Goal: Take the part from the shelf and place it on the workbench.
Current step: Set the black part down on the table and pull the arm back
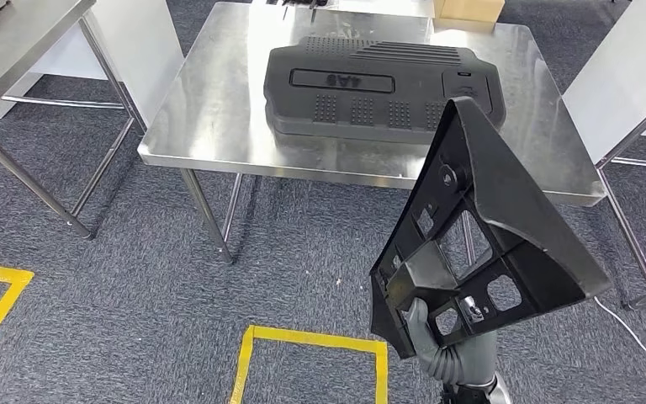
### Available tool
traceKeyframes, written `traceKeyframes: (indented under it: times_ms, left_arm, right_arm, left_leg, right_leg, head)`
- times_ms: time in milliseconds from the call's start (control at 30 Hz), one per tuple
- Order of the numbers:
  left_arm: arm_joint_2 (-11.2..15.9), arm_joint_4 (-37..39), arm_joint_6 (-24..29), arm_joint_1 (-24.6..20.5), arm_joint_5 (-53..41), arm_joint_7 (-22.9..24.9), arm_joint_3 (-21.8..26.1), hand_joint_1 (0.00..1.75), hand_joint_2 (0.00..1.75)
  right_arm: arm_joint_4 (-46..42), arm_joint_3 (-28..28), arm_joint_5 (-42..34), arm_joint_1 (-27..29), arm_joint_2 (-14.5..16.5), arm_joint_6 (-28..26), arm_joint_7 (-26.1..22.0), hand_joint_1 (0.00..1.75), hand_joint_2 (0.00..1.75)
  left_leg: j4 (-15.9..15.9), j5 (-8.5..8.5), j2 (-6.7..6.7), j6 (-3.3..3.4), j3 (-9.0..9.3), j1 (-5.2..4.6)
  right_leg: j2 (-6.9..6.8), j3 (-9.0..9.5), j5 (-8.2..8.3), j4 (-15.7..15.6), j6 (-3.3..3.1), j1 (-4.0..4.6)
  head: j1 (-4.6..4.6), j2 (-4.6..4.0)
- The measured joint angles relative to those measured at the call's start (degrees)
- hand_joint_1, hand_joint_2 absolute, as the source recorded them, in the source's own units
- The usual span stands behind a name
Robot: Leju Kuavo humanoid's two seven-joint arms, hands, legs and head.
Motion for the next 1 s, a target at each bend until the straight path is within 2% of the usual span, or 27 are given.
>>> traceKeyframes:
  times_ms: [33, 67, 133, 167, 200, 267, 333, 400, 467, 500, 533, 567, 600, 633, 667, 700, 767, 800, 867, 900, 933, 1000]
  left_arm:
    - [0.00, 0.00, -0.01, 0.00, 0.00, 0.00, 0.01, 0.00, 1.75]
    - [-0.02, 0.00, -0.01, 0.01, 0.00, 0.00, 0.01, 0.00, 1.75]
    - [-0.11, 0.01, -0.02, 0.02, 0.00, 0.00, 0.02, 0.00, 1.75]
    - [-0.17, 0.01, -0.02, 0.00, 0.00, 0.00, 0.03, 0.00, 1.75]
    - [-0.21, 0.02, -0.02, -0.02, 0.00, 0.00, 0.03, 0.00, 1.75]
    - [-0.24, 0.02, -0.02, -0.05, 0.00, 0.00, 0.06, 0.00, 1.75]
    - [-0.22, -0.02, -0.02, -0.03, 0.00, 0.00, 0.08, 0.00, 1.75]
    - [-0.20, -0.05, -0.01, -0.03, 0.00, 0.00, 0.13, 0.00, 1.75]
    - [-0.24, -0.03, -0.01, 0.01, -0.01, 0.00, 0.26, 0.00, 1.75]
    - [-0.26, -0.02, -0.02, 0.05, -0.01, 0.00, 0.32, 0.00, 1.75]
    - [-0.27, -0.01, -0.02, 0.10, -0.01, 0.00, 0.37, 0.00, 1.75]
    - [-0.26, 0.00, -0.02, 0.15, -0.01, 0.00, 0.39, 0.00, 1.75]
    - [-0.23, 0.00, -0.02, 0.18, -0.01, 0.01, 0.41, 0.00, 1.75]
    - [-0.21, 0.01, -0.02, 0.20, -0.02, 0.01, 0.43, 0.00, 1.75]
    - [-0.22, 0.03, -0.03, 0.21, -0.02, 0.02, 0.44, 0.00, 1.75]
    - [-0.25, 0.06, -0.03, 0.15, -0.02, 0.04, 0.46, 0.00, 1.75]
    - [-0.31, 0.09, -0.03, 0.07, -0.02, 0.09, 0.50, 0.00, 1.75]
    - [-0.31, 0.08, -0.02, 0.04, -0.04, 0.11, 0.52, 0.00, 1.75]
    - [-0.31, 0.07, -0.02, 0.17, -0.07, 0.13, 0.56, 0.00, 1.75]
    - [-0.29, 0.05, -0.02, 0.18, -0.09, 0.13, 0.58, 0.00, 1.75]
    - [-0.27, 0.05, -0.02, 0.21, -0.09, 0.13, 0.59, 0.00, 1.75]
    - [-0.24, 0.04, -0.02, 0.17, -0.10, 0.14, 0.60, 0.00, 1.75]
  right_arm:
    - [0.01, 0.00, 0.00, 0.01, 0.00, 0.02, 0.02, 1.66, 1.75]
    - [0.01, 0.00, 0.00, 0.01, 0.00, 0.04, 0.03, 1.66, 1.75]
    - [0.01, 0.00, -0.01, -0.01, 0.00, 0.08, 0.04, 1.66, 1.75]
    - [0.00, 0.00, -0.02, -0.01, 0.01, 0.08, 0.05, 1.66, 1.75]
    - [-0.01, 0.00, -0.05, -0.01, 0.01, 0.08, 0.05, 1.66, 1.75]
    - [-0.01, -0.01, -0.14, 0.00, 0.03, 0.08, 0.09, 1.66, 1.75]
    - [-0.03, -0.02, -0.17, 0.01, 0.06, 0.07, 0.10, 1.66, 1.75]
    - [-0.04, -0.02, -0.14, -0.01, 0.09, 0.06, 0.09, 1.66, 1.75]
    - [-0.03, -0.02, -0.07, -0.03, 0.13, 0.06, 0.09, 1.66, 1.75]
    - [-0.03, -0.02, -0.04, -0.01, 0.16, 0.06, 0.09, 1.66, 1.75]
    - [-0.02, -0.02, -0.03, 0.00, 0.19, 0.06, 0.09, 1.66, 1.75]
    - [-0.02, -0.02, -0.02, 0.01, 0.21, 0.06, 0.09, 1.66, 1.75]
    - [-0.01, -0.02, -0.02, 0.02, 0.23, 0.06, 0.09, 1.66, 1.75]
    - [-0.01, -0.02, -0.02, 0.02, 0.24, 0.06, 0.09, 1.66, 1.75]
    - [-0.01, -0.02, -0.02, 0.01, 0.24, 0.06, 0.09, 1.66, 1.75]
    - [-0.02, -0.02, -0.02, 0.02, 0.25, 0.06, 0.09, 1.66, 1.75]
    - [-0.02, -0.01, -0.01, 0.01, 0.29, 0.06, 0.10, 1.66, 1.75]
    - [-0.02, 0.00, 0.00, 0.01, 0.33, 0.04, 0.10, 1.66, 1.75]
    - [-0.02, 0.01, 0.00, 0.00, 0.39, 0.00, 0.10, 1.66, 1.75]
    - [-0.03, 0.00, 0.00, 0.00, 0.41, -0.03, 0.09, 1.66, 1.75]
    - [-0.03, 0.00, 0.00, 0.01, 0.42, -0.04, 0.09, 1.66, 1.75]
    - [-0.03, 0.00, 0.00, 0.05, 0.43, -0.05, 0.09, 1.66, 1.75]
  left_leg:
    - [0.00, -0.23, -0.11, 0.09, 0.27, -0.06]
    - [0.00, -0.49, -0.24, 0.08, 0.64, -0.09]
    - [0.00, -1.10, -0.54, -0.13, 1.47, -0.11]
    - [0.05, -1.46, -0.68, -0.37, 1.77, -0.27]
    - [0.07, -1.77, -0.80, -0.63, 1.95, -0.42]
    - [-0.09, -2.20, -0.91, -1.17, 2.18, -0.59]
    - [0.15, -2.65, -0.71, -1.78, 2.30, -0.40]
    - [3.90, -4.44, -0.35, -2.32, 0.78, -0.25]
    - [11.46, -7.20, -0.16, -2.68, -3.22, -0.03]
    - [14.63, -7.87, -0.13, -2.86, -5.27, 0.13]
    - [16.14, -7.54, -0.06, -3.03, -6.64, 0.31]
    - [15.66, -6.20, 0.03, -3.18, -7.01, 0.50]
    - [12.90, -3.84, 0.16, -3.31, -6.19, 0.70]
    - [9.17, -1.42, 0.31, -3.43, -4.79, 0.90]
    - [5.69, 0.11, 0.38, -3.55, -3.23, 0.92]
    - [3.05, 0.88, 0.42, -3.43, -1.88, 0.89]
    - [1.52, 0.18, 0.29, -2.89, -0.89, 0.55]
    - [1.37, -0.02, 0.21, -2.39, -0.80, 0.52]
    - [1.04, -0.20, 0.10, -1.62, -0.55, 0.54]
    - [0.89, -0.33, 0.08, -1.21, -0.32, 0.58]
    - [0.84, -0.53, 0.08, -0.87, -0.10, 0.55]
    - [0.83, -1.04, 0.05, -0.28, 0.32, 0.32]
  right_leg:
    - [0.00, -1.21, 0.39, 1.07, 0.27, 0.00]
    - [0.00, -1.25, 1.73, -0.18, 0.71, -0.01]
    - [0.00, 1.15, 5.86, -7.49, 1.47, 0.03]
    - [0.03, 2.58, 7.54, -11.01, 1.47, 0.13]
    - [0.05, 3.57, 8.57, -13.38, 1.27, 0.25]
    - [0.11, 4.24, 8.94, -14.55, 0.55, 0.54]
    - [0.12, 4.78, 8.86, -14.95, -0.14, 0.16]
    - [0.04, 5.84, 8.56, -15.41, -1.03, -0.32]
    - [-0.07, 6.77, 7.95, -15.47, -1.78, -0.24]
    - [-0.06, 7.18, 7.63, -15.47, -1.95, -0.19]
    - [-0.01, 7.62, 7.28, -15.46, -1.96, -0.18]
    - [0.09, 8.11, 6.90, -15.45, -1.82, -0.24]
    - [0.20, 8.77, 6.45, -15.44, -1.58, -0.35]
    - [0.28, 9.25, 5.94, -15.43, -1.23, -0.44]
    - [0.33, 9.66, 5.39, -15.34, -0.82, -0.35]
    - [0.35, 9.90, 4.94, -15.31, -0.39, -0.27]
    - [0.32, 10.03, 4.49, -15.43, 0.28, -0.05]
    - [0.28, 10.11, 4.40, -15.62, 0.54, -0.13]
    - [0.21, 9.76, 3.83, -14.56, 0.84, -0.22]
    - [0.20, 8.60, 3.04, -12.41, 0.81, -0.20]
    - [0.19, 6.60, 2.00, -9.00, 0.64, -0.16]
    - [0.20, 1.23, 0.16, -1.08, 0.36, -0.09]
  head:
    - [0.01, 0.00]
    - [0.00, 0.00]
    - [0.07, 0.00]
    - [0.06, 0.00]
    - [0.05, 0.00]
    - [-0.02, 0.00]
    - [-0.08, 0.00]
    - [-0.24, 0.00]
    - [-0.33, 0.00]
    - [-0.31, 0.00]
    - [-0.31, 0.00]
    - [-0.33, 0.00]
    - [-0.33, 0.00]
    - [-0.35, 0.00]
    - [-0.46, 0.00]
    - [-0.56, 0.00]
    - [-0.52, 0.00]
    - [-0.40, 0.00]
    - [-0.19, 0.00]
    - [-0.10, 0.00]
    - [-0.03, 0.00]
    - [0.04, 0.00]
